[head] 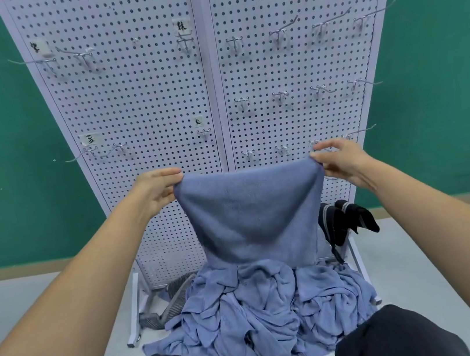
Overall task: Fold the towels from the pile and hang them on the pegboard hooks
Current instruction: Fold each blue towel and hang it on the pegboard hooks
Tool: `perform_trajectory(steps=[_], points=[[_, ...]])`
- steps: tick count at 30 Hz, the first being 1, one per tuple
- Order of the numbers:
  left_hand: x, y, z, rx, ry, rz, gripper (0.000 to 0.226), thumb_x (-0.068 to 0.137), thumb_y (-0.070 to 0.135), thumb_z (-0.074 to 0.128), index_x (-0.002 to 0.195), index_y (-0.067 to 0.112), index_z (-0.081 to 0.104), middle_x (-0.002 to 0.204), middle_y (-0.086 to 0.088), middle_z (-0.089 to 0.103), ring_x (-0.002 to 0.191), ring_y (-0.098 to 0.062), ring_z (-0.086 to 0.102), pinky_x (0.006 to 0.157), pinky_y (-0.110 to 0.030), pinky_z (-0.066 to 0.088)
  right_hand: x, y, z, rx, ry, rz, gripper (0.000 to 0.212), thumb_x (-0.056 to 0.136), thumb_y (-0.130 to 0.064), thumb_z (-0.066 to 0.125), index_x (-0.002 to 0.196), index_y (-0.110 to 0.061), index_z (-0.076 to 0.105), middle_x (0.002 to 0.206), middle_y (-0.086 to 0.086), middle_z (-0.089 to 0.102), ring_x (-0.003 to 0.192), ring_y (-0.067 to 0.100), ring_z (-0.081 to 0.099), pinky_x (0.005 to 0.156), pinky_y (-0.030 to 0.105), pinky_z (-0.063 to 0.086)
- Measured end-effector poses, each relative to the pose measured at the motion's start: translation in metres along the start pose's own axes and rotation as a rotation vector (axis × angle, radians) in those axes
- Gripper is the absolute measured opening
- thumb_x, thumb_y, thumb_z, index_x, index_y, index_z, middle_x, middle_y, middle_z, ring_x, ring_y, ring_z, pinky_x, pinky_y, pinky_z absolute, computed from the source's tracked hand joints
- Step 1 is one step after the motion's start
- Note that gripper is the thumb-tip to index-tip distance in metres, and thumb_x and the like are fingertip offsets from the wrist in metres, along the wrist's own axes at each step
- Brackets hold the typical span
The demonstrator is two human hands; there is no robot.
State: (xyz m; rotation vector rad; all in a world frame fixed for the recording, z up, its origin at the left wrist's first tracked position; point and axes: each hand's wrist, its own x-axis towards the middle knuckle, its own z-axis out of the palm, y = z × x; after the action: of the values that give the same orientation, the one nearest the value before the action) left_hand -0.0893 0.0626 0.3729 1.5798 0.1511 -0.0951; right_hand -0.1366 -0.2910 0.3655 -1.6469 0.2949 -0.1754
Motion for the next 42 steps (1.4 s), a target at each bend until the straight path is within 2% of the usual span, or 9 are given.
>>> perform_trajectory(steps=[7,14,18,21,26,33,37,40,42], points=[[0.001,0.004,0.003,0.003,-0.087,0.028,0.019,0.083,0.001,0.069,0.094,0.016,0.071,0.100,-0.001,0.067,0.094,-0.016,0.059,0.088,-0.032,0.050,0.004,0.004,0.003,0.043,0.037,0.008,0.007,0.088,-0.007,0.066,0.085,-0.014,0.067,0.072,0.002,0.060,0.061,0.010,0.050,0.065,0.021,0.055],[0.005,-0.003,0.008,0.502,-0.092,0.186,0.037,0.078,-0.016,0.063,0.106,0.008,0.071,0.109,-0.007,0.063,0.108,-0.019,0.052,0.100,-0.028,0.040,0.005,0.009,0.002,-0.032,-0.063,0.000,0.023,0.083,-0.001,0.070,0.104,-0.011,0.067,0.090,0.005,0.062,0.081,0.015,0.058,0.075,0.023,0.055],[0.009,-0.008,0.002,0.752,-0.013,0.300,0.015,0.086,-0.003,0.062,0.095,0.001,0.073,0.082,-0.010,0.064,0.075,-0.020,0.054,0.070,-0.032,0.049,0.005,0.011,0.002,-0.243,-0.036,-0.123,0.031,0.082,0.009,0.066,0.112,0.000,0.066,0.090,0.007,0.061,0.083,0.018,0.060,0.070,0.021,0.058],[0.005,-0.010,0.001,0.818,0.049,0.364,0.017,0.088,0.005,0.063,0.074,-0.002,0.066,0.057,-0.004,0.041,0.053,-0.015,0.033,0.049,-0.024,0.028,0.008,0.012,0.000,-0.537,0.028,-0.231,0.025,0.084,0.002,0.067,0.109,0.000,0.068,0.097,0.012,0.066,0.088,0.022,0.061,0.086,0.033,0.055],[0.006,-0.013,-0.013,0.404,0.030,0.288,0.014,0.083,0.013,0.071,0.072,0.008,0.066,0.072,-0.002,0.060,0.070,-0.012,0.053,0.074,-0.023,0.046,0.005,0.008,-0.005,-0.682,0.102,-0.348,0.013,0.088,-0.018,0.068,0.084,-0.005,0.069,0.074,0.006,0.060,0.068,0.019,0.050,0.058,0.023,0.042],[0.010,-0.023,-0.025,-0.294,-0.220,-0.061,0.011,0.091,0.016,0.058,0.087,0.009,0.065,0.079,-0.005,0.068,0.069,-0.014,0.066,0.068,-0.025,0.059,0.007,0.017,-0.007,0.304,-0.166,0.056,0.012,0.089,-0.019,0.063,0.093,-0.008,0.067,0.079,0.004,0.068,0.072,0.014,0.061,0.072,0.025,0.056],[0.015,-0.040,-0.010,-0.363,-0.113,-0.240,0.006,0.092,0.010,0.057,0.089,0.008,0.061,0.077,-0.005,0.070,0.075,-0.015,0.066,0.075,-0.031,0.056,0.009,0.028,0.007,0.320,-0.094,0.202,0.005,0.090,-0.005,0.061,0.092,-0.005,0.066,0.077,0.004,0.071,0.072,0.013,0.069,0.059,0.023,0.058],[0.009,-0.055,0.020,-0.308,0.007,-0.144,0.008,0.085,0.007,0.067,0.092,0.004,0.064,0.088,-0.011,0.069,0.078,-0.018,0.067,0.078,-0.029,0.055,0.003,0.034,0.028,0.240,0.020,0.134,0.001,0.086,-0.005,0.067,0.086,-0.006,0.067,0.075,0.005,0.072,0.064,0.012,0.069,0.057,0.020,0.057],[-0.001,-0.064,0.046,-0.256,0.025,-0.065,0.014,0.081,0.009,0.072,0.092,0.003,0.066,0.090,-0.012,0.071,0.077,-0.018,0.071,0.066,-0.024,0.058,-0.008,0.036,0.051,0.197,0.024,0.062,0.002,0.084,-0.006,0.070,0.084,-0.006,0.068,0.078,0.005,0.071,0.066,0.012,0.067,0.059,0.019,0.057]])
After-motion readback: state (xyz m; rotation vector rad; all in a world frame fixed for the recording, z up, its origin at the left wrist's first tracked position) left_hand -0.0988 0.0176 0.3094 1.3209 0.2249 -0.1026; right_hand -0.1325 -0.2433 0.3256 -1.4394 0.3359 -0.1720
